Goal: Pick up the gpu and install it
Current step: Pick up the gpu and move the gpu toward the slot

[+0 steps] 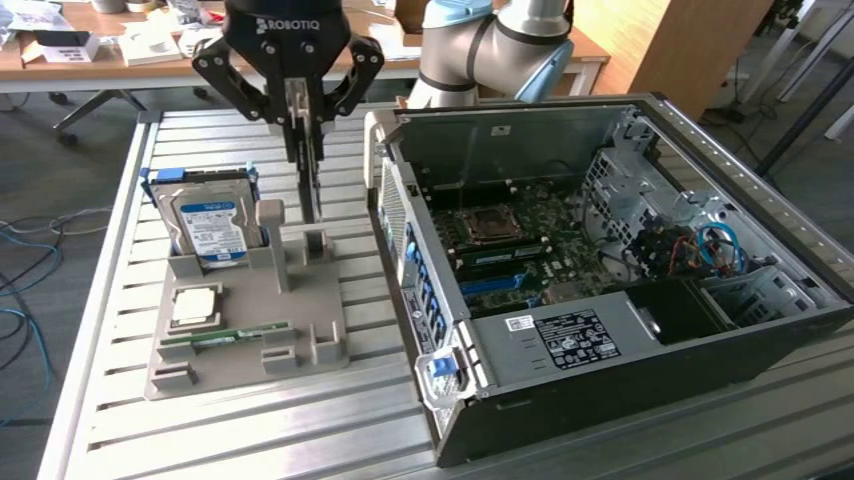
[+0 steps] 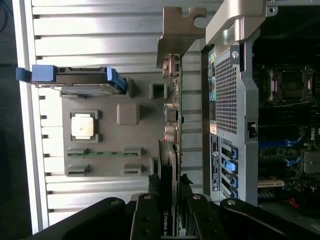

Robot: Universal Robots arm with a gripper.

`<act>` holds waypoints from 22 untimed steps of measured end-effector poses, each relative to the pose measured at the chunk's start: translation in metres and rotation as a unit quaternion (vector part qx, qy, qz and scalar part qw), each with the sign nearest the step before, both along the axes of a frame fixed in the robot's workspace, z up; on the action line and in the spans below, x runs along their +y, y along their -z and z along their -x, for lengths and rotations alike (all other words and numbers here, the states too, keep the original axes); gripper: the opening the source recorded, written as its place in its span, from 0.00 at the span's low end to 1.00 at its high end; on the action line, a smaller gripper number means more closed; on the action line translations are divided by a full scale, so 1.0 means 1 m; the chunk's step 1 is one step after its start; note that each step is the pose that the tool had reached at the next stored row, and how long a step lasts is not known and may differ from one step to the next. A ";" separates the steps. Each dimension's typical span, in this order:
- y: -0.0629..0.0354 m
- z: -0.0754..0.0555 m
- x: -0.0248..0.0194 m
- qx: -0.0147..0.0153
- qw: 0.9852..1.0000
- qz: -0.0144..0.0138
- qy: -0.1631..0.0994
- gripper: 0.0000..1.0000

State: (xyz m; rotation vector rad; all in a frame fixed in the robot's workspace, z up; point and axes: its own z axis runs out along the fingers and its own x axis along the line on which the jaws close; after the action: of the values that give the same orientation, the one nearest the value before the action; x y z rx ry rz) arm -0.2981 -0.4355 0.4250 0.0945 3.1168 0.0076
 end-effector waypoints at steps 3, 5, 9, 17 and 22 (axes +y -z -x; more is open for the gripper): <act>-0.0012 0.000 0.0000 0.000 1.000 0.000 0.000 0.26; -0.0013 0.000 0.0000 0.000 1.000 0.000 0.000 0.26; -0.0014 -0.001 0.0000 0.000 1.000 0.000 0.000 0.26; -0.0014 -0.007 0.0000 0.000 1.000 0.000 0.000 0.26; -0.0013 -0.013 0.0000 0.000 1.000 0.000 0.000 0.26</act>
State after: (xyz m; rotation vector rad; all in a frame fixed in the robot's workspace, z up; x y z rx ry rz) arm -0.2855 -0.4355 0.4263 0.0945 3.1167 0.0077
